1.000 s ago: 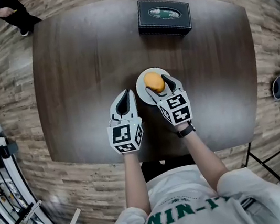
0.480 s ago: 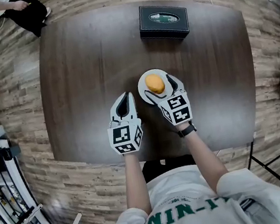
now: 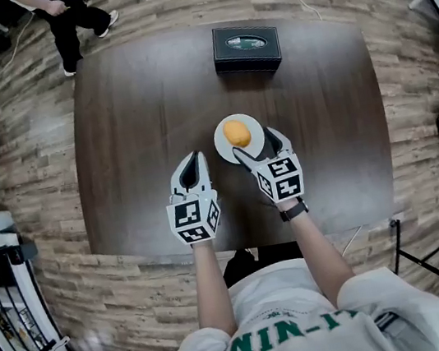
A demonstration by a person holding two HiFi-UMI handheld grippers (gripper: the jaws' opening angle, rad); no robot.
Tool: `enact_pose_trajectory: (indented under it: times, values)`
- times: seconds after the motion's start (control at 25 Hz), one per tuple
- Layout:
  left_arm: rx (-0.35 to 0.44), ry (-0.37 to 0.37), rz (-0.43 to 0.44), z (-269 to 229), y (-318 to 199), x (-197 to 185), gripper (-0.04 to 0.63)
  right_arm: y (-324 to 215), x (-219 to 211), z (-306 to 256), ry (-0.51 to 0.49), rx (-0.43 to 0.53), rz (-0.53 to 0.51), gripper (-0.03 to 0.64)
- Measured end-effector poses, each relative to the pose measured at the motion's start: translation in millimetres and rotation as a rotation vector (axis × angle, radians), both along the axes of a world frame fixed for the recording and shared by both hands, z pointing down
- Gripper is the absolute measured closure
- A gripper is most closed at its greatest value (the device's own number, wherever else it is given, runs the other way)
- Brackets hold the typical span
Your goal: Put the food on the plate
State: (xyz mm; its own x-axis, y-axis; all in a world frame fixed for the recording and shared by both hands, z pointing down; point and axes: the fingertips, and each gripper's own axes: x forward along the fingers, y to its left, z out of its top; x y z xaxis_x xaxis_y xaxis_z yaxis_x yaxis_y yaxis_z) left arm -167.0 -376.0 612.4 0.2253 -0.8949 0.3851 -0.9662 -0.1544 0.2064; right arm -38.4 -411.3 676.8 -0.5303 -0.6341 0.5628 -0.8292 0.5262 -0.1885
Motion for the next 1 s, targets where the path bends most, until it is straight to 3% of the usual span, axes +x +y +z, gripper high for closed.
enact_pose_trajectory:
  times: [0.56, 1.0]
  values:
    - [0.126, -0.027, 0.043, -78.1, 45.0, 6.3, 0.584, 49.1, 46.0, -103.1, -0.057, 0.161, 0.126, 0.336]
    - [0.246, -0.060, 0.103, -141.5, 83.3, 22.3, 0.584, 94.6, 55.8, -188.9, -0.088, 0.326, 0.167, 0.448]
